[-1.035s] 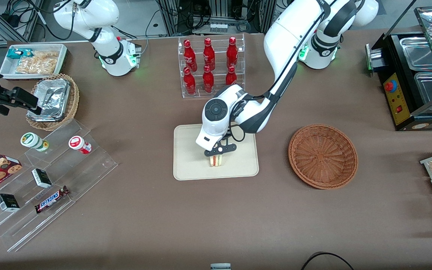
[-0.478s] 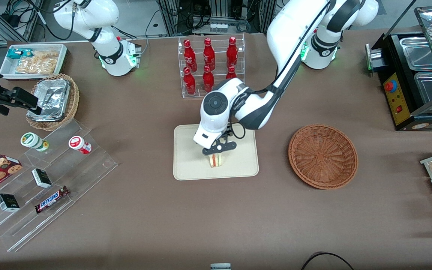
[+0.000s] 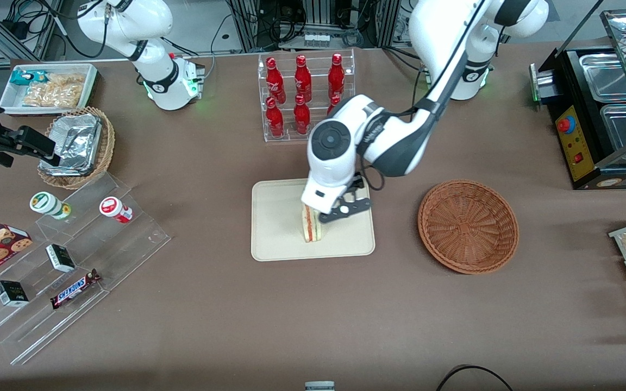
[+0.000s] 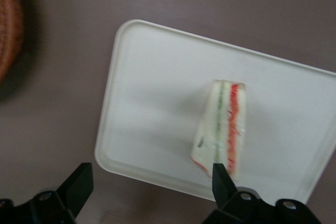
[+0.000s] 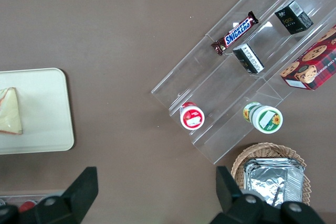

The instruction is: Place sandwich from basket to tray

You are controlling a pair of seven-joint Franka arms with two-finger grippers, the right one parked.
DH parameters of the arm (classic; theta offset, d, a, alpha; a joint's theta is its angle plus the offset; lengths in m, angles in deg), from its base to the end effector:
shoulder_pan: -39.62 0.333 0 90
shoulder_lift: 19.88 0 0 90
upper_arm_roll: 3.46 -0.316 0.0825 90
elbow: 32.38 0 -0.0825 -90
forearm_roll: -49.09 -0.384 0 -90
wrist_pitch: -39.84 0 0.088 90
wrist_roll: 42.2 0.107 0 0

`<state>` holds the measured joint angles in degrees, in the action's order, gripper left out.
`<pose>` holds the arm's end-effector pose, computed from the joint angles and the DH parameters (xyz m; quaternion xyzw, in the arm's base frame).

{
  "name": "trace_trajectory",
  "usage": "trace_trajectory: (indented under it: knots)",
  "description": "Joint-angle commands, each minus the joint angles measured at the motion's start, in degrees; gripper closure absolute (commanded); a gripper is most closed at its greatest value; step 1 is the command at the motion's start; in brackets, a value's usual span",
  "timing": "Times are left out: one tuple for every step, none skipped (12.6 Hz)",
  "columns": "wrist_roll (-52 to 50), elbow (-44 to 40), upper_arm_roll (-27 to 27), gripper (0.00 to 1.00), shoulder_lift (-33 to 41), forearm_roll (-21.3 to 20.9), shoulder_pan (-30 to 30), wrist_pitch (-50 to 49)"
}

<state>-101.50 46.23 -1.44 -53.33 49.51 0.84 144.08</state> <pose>0.5345 -0.4559 0.3657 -0.9841 -0.1637 0.0539 0.0436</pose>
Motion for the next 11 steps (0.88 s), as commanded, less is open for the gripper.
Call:
trace_trajectory:
  knots:
    - [-0.11, 1.54, -0.43, 0.0, 3.64, -0.33, 3.87, -6.84]
    - [0.06, 1.89, -0.43, 0.0, 4.26, -0.51, 5.02, -7.12]
    - [2.24, 3.38, -0.43, 0.0, 5.22, -0.51, 6.51, -7.12]
    - [6.17, 5.74, -0.43, 0.0, 7.32, -0.51, 8.26, -7.21]
    - [9.43, 8.46, -0.43, 0.0, 9.52, -0.51, 10.11, -7.12]
    - [12.08, 10.05, -0.43, 0.0, 11.02, -0.51, 12.04, -7.12]
    - [15.41, 11.64, -0.43, 0.0, 12.77, -0.51, 13.54, -7.3]
    - [18.31, 13.39, -0.43, 0.0, 14.36, -0.51, 14.95, -7.56]
    - [21.82, 15.41, -0.43, 0.0, 16.46, -0.51, 16.53, -7.56]
    - [24.82, 17.17, -0.43, 0.0, 18.31, -0.6, 17.5, -7.82]
    - [27.54, 18.93, -0.52, 0.0, 20.24, -0.68, 18.03, -8.61]
